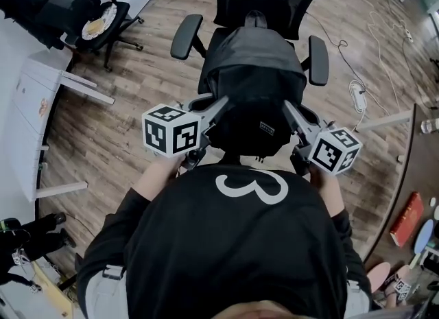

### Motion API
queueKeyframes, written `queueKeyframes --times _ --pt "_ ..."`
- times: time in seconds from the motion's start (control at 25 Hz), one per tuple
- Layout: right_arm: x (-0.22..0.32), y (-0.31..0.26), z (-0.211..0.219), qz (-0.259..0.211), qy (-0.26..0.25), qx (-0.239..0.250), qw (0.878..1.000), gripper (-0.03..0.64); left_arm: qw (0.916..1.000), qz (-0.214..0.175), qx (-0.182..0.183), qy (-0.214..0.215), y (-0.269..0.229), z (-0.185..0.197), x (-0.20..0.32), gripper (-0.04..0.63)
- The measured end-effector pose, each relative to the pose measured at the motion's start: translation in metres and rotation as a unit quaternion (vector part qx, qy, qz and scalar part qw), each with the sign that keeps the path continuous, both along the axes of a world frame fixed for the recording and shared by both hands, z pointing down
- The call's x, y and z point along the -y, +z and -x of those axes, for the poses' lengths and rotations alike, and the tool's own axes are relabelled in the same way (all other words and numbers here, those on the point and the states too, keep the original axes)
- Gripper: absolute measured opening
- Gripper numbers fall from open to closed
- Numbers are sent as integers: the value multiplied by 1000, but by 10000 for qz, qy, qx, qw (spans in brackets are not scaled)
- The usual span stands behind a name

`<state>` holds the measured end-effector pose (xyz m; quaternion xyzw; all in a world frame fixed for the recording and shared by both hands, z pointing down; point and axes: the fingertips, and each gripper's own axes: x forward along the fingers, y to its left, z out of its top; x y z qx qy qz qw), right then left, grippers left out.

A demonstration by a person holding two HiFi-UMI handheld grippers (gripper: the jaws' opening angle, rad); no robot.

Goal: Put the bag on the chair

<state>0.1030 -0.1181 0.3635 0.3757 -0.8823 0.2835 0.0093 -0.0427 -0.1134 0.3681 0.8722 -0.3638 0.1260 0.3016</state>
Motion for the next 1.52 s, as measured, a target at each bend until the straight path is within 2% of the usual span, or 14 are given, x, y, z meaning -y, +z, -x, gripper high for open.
queueKeyframes --times 0.88,1.52 --pt "171 37 46 584 247 -130 9979 51 9989 427 46 192 37 46 182 43" --pt "259 57 53 686 330 -156 9970 51 9985 435 200 263 55 53 270 43"
